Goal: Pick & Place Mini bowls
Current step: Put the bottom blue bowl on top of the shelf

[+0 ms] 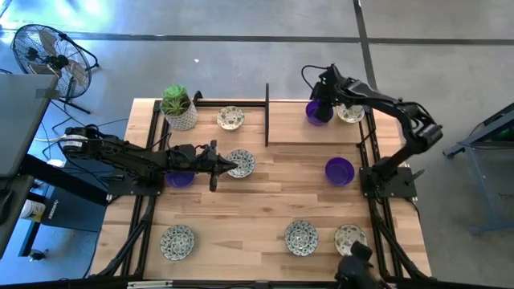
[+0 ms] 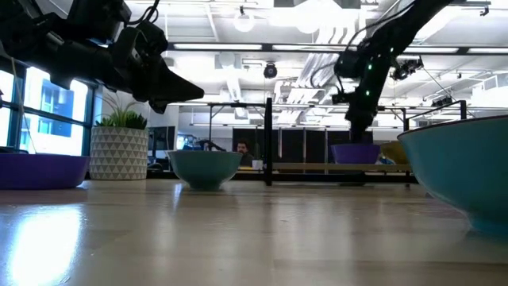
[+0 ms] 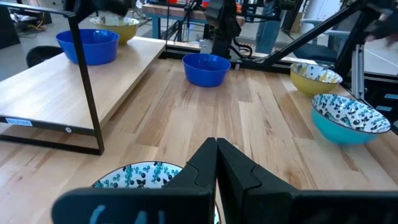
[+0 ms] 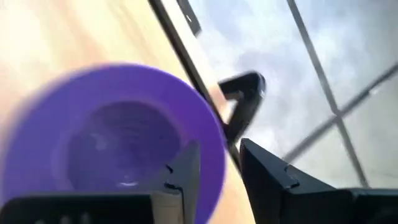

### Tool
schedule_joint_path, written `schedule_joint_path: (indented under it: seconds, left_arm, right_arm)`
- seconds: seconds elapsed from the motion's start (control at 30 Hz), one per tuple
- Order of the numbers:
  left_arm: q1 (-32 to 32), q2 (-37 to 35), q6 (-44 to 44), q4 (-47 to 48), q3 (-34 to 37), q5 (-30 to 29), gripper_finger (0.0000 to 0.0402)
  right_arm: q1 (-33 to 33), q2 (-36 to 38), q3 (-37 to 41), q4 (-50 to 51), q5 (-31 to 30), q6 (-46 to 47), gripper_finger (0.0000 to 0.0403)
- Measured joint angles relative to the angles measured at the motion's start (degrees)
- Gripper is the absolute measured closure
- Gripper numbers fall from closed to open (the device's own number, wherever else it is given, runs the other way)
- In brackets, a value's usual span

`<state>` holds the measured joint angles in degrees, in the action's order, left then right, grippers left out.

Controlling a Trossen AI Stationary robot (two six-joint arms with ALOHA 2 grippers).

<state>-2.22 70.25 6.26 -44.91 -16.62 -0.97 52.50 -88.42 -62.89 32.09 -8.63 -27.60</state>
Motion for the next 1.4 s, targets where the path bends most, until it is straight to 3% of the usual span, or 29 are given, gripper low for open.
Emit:
schedule_joint_path:
  seconds: [0.13, 0.27, 0.7, 1.4]
  left_arm:
    - [0.01, 0.01, 0.00, 0.02, 0.00, 0.00, 0.0401]
    - [-0.01, -0.02, -0.07, 0.03, 0.00, 0.00, 0.0401]
    - [-0.02, -0.02, -0.01, 0.05, 0.00, 0.22, 0.0401]
    - [0.01, -0.02, 0.02, 0.03, 0.00, 0.39, 0.0401]
  right_arm:
    - [-1.20, 3.50, -0.02, 3.42, 7.43, 3.75, 0.0350]
    - [-2.98, 3.69, -0.02, 9.54, 10.43, 5.91, 0.0396]
    - [-2.90, -0.01, 0.02, 14.22, 3.20, 4.88, 0.0401]
    - [-2.64, -0.83, 0.02, 20.12, 3.10, 3.09, 0.0402]
